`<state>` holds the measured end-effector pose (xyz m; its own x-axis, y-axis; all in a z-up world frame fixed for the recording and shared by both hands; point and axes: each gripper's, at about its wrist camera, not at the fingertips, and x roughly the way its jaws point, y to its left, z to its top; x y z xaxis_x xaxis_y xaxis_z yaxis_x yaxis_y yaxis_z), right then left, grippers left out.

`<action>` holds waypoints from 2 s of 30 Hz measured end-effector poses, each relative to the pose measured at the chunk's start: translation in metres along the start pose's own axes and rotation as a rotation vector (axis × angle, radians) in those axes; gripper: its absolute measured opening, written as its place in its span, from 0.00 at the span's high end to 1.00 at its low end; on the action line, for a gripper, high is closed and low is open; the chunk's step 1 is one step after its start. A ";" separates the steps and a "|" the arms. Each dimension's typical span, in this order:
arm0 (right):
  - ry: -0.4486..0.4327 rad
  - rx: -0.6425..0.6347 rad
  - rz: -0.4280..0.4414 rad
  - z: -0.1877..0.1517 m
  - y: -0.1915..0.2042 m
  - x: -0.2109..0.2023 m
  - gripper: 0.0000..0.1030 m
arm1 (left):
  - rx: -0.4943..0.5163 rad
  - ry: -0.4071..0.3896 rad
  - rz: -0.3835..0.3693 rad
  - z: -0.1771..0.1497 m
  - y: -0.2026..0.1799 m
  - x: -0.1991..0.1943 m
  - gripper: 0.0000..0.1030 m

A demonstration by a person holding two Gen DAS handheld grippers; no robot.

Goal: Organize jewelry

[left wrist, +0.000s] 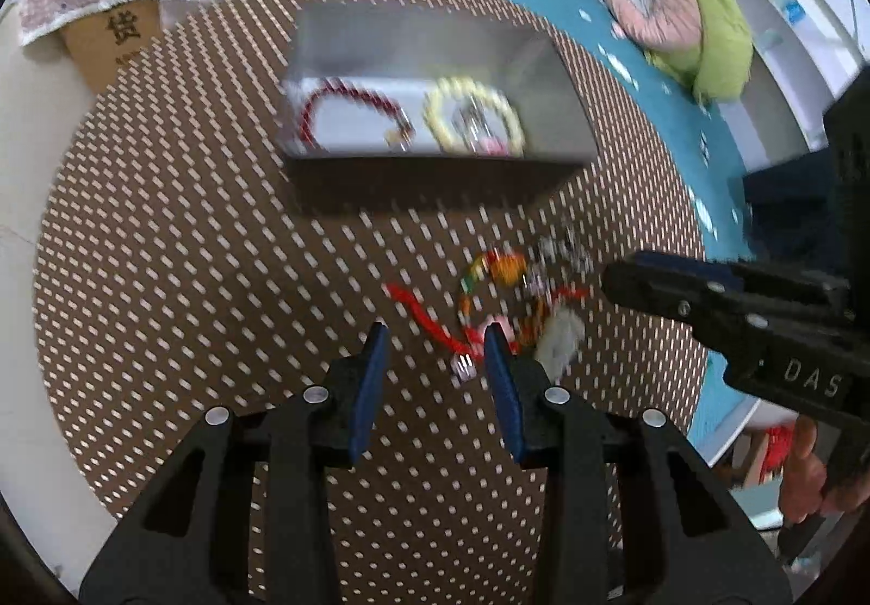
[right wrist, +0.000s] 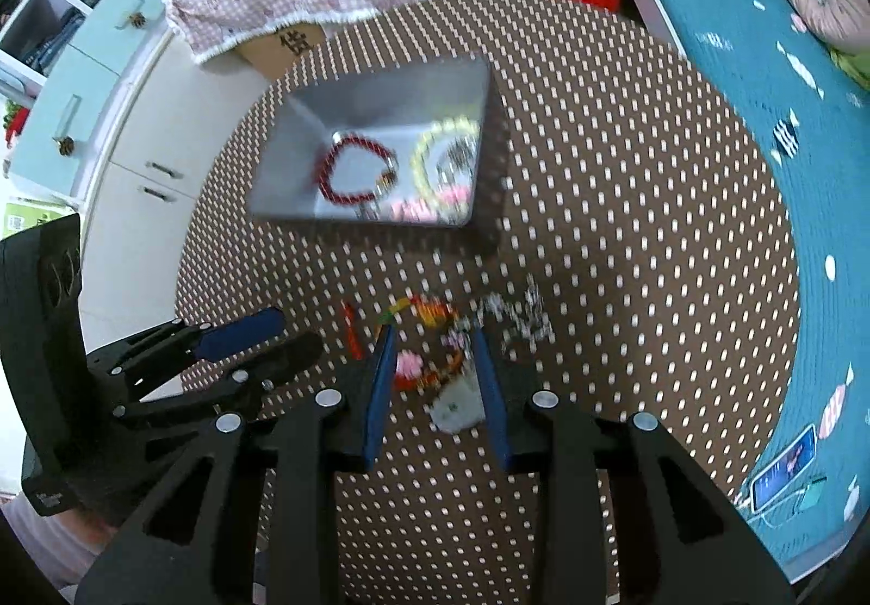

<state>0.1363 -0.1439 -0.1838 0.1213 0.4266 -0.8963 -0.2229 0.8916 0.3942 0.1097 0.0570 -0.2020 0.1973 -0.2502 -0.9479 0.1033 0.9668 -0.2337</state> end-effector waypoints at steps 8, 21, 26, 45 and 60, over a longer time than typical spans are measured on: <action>0.061 0.024 0.001 -0.023 -0.001 0.019 0.72 | 0.063 0.057 -0.011 -0.011 -0.017 0.023 0.76; 0.082 0.021 0.015 -0.016 -0.006 0.024 0.73 | 0.097 0.088 0.037 0.001 -0.042 0.050 0.89; 0.084 0.002 0.024 -0.012 -0.003 0.023 0.73 | 0.063 0.062 0.027 0.007 -0.037 0.039 0.89; 0.086 -0.132 -0.052 0.027 0.041 0.076 0.77 | -0.130 -0.049 0.036 0.015 0.025 -0.007 0.89; 0.103 -0.064 -0.048 0.027 0.025 0.081 0.96 | -0.142 -0.042 0.032 0.024 0.044 -0.006 0.89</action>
<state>0.1668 -0.0827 -0.2413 0.0341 0.3626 -0.9313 -0.2808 0.8978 0.3393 0.1364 0.0997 -0.2013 0.2393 -0.2184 -0.9461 -0.0423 0.9711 -0.2349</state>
